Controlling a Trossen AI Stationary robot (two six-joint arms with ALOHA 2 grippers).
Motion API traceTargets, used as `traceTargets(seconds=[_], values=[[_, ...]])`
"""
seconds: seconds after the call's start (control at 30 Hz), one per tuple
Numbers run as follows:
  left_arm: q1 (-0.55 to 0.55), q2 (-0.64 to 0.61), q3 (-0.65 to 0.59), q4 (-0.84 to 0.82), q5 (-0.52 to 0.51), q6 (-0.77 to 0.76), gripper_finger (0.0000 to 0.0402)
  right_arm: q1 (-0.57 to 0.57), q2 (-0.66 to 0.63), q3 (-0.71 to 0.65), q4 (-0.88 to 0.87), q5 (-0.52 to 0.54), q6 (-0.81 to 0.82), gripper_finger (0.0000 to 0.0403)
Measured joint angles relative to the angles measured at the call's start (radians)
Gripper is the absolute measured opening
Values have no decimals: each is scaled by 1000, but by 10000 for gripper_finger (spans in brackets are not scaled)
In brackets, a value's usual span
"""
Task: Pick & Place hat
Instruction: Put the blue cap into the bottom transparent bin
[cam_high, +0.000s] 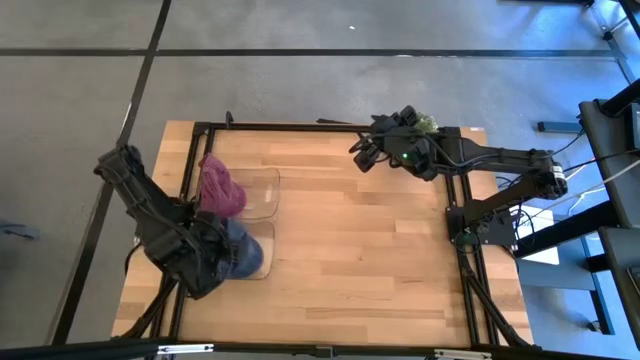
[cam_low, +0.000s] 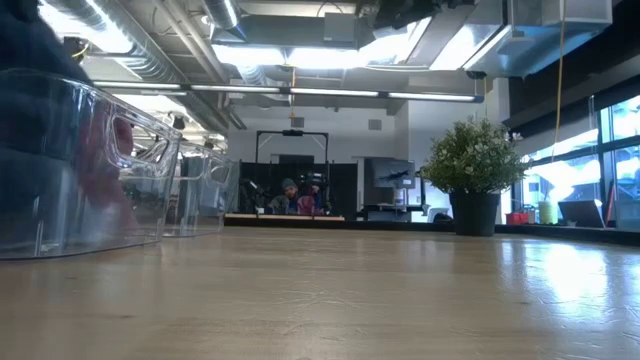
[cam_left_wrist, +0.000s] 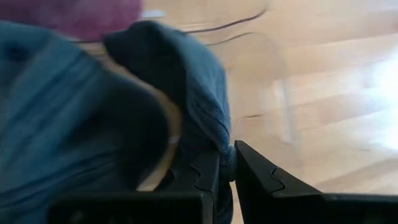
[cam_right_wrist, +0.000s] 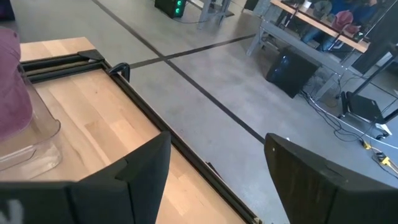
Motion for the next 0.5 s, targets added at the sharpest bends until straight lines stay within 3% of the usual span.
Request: traceTargets(seconds=[0.27,0.5], values=[[-37,8,-1,-91,188,-7,28,0,34,0,5,-2,0,259],[-56,-20,69,-96,134,-8,28,0,57,0,12,-2,-37,259]])
